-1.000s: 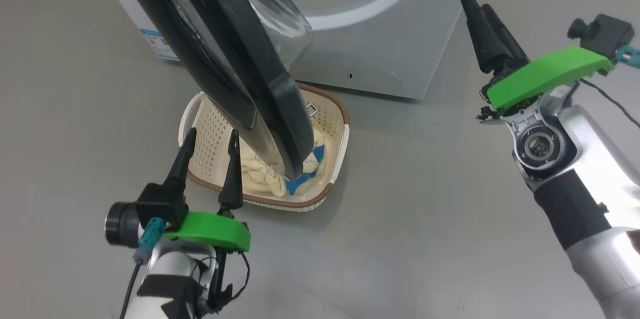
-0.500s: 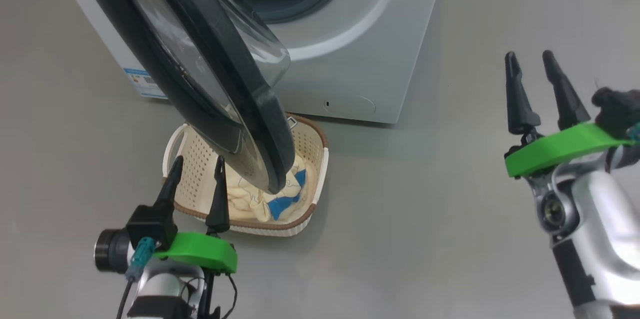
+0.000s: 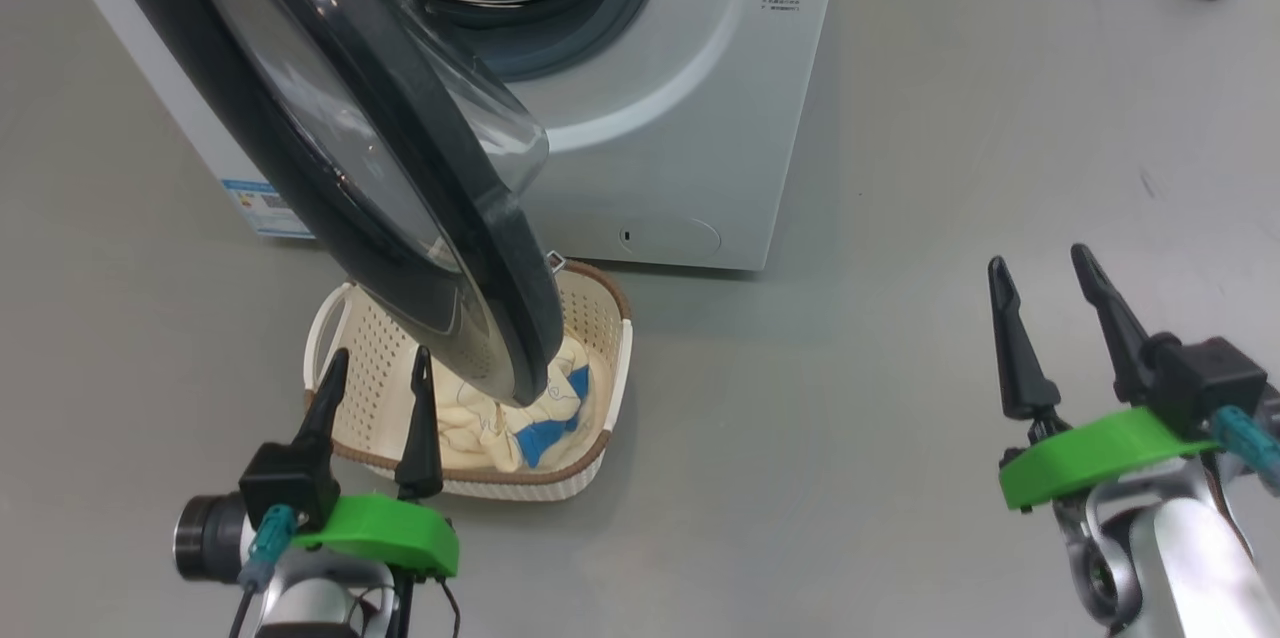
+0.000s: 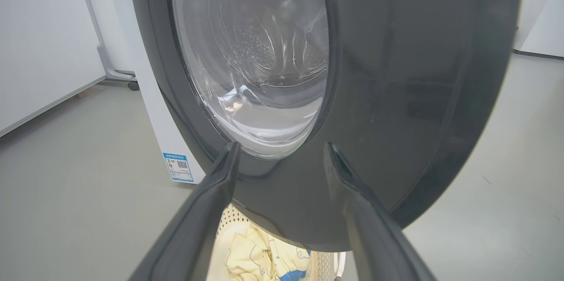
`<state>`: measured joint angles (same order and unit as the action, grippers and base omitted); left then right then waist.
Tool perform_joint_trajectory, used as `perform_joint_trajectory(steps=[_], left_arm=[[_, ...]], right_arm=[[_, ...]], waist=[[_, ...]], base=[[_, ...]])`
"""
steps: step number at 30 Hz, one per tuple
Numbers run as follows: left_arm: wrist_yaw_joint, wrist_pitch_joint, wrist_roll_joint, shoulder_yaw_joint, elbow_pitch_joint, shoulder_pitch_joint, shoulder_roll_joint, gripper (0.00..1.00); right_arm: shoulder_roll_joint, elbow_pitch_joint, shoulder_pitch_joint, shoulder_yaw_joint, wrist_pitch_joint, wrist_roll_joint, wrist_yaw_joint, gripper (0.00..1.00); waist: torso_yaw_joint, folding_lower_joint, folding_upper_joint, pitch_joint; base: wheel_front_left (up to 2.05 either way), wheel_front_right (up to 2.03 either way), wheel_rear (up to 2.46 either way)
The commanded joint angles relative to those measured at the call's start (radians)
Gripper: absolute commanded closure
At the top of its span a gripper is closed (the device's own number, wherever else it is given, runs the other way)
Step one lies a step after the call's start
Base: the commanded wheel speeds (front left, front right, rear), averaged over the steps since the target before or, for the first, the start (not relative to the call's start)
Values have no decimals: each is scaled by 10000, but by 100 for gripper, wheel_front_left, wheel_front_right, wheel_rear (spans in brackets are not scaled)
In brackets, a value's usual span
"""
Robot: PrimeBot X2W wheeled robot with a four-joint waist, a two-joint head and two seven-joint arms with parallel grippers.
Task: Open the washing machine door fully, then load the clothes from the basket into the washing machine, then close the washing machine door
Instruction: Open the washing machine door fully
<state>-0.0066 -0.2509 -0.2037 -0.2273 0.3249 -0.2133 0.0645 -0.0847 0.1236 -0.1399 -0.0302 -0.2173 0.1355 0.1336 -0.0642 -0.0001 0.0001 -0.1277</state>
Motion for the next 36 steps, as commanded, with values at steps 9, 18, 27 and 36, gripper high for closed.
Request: perform_joint_trajectory(steps=[9,18,27,36], left_arm=[[146,-109,-139,427,-423,31,248,0],[185,-109,-198,392,-473,79,242,0],[235,-109,-231,361,-505,139,225,0],[249,-109,-285,342,-460,177,248,0]], right_arm=[[318,-1696,1428,138,407,-713,-29,0],[341,-2295,2150,181,664,-573,-29,0],[343,-2425,2297,201,802,-561,-29,0],[343,-2383,2352,164,836,-528,-29,0]], waist=[[191,1,-1,216],[204,1,-1,278],[188,1,-1,366],[201,1,-1,440]], base=[[0,0,0],[0,0,0],[0,0,0],[0,0,0]])
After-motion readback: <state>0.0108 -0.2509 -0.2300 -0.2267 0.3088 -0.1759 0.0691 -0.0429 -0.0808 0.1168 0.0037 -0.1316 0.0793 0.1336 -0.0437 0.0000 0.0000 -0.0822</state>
